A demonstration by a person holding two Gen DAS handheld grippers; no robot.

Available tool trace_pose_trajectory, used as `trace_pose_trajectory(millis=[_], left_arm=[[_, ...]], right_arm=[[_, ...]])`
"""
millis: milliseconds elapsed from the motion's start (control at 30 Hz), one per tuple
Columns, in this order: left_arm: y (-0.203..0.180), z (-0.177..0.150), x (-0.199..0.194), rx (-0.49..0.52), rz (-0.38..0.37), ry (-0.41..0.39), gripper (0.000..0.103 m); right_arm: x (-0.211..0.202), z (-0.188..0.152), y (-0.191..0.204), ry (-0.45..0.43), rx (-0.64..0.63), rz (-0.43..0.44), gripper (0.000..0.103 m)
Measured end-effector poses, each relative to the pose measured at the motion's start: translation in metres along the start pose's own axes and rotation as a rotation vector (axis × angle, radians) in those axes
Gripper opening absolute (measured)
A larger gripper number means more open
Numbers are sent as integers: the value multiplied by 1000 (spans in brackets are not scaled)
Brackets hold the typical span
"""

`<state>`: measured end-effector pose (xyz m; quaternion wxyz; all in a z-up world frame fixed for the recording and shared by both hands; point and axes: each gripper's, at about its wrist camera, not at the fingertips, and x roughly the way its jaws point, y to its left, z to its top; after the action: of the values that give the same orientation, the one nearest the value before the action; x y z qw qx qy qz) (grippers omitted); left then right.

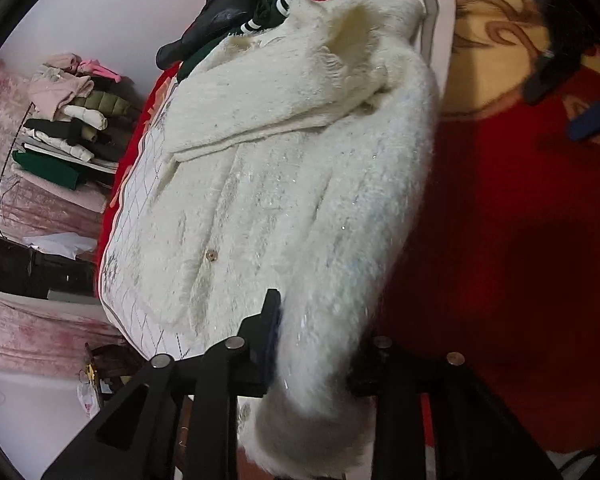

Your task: Fold large clothes

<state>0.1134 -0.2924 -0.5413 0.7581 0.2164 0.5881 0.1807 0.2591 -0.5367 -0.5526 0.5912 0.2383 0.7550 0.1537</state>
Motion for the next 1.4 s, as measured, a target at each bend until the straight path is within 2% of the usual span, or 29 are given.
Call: trace_pose_trajectory(millis=[133,300,400,467,500,567,633,700,767,900,967,1067,1133,1167,1233,1333,1400], left_arm=[[-15,-8,-11,11,-25,4,32],[-6,-6,-3,-37,-67,36,33],[12,-5,-4,-139,-191,65,33],[28,-8,-5,-245,-338,88,33],[34,-9,-2,-283,-398,101,37],[45,-15,7,-362,-478,127,39],[52,-18,15,-405,-518,147,40],[51,-17,19,-400,-499,147,42],[40,-12,19,-334,-442,123,42],[-7,2,32,-79,-257,85,53],[-28,5,42,5,-185,89,53],[-39,11,45,10,-149,73,48],[-33,11,39,-35,-178,53,22],[-26,10,32,-55,-184,36,14],[-17,7,19,-76,-190,-5,9],[-2,3,6,-103,-200,-32,8],[9,1,-1,-125,-205,-38,7]], right_arm=[[1,-4,5,10,-9,-21,49],[1,-7,0,10,1,-31,49],[1,-10,-4,9,13,-31,49],[1,-12,-4,11,17,-28,49],[2,-12,-3,12,19,-28,49],[2,-14,-4,12,19,-25,49],[0,-15,-2,8,17,-19,49],[-1,-16,-1,1,14,-13,49],[-1,-16,-1,-3,13,-7,49],[4,-14,-6,-8,29,0,49],[6,-13,-8,-11,41,4,49],[9,-7,-6,-15,43,15,49],[10,-1,-2,-18,31,29,49],[11,3,2,-20,19,48,49],[14,16,11,-26,1,109,51],[23,36,24,-38,-11,234,68],[37,56,35,-30,4,367,68]])
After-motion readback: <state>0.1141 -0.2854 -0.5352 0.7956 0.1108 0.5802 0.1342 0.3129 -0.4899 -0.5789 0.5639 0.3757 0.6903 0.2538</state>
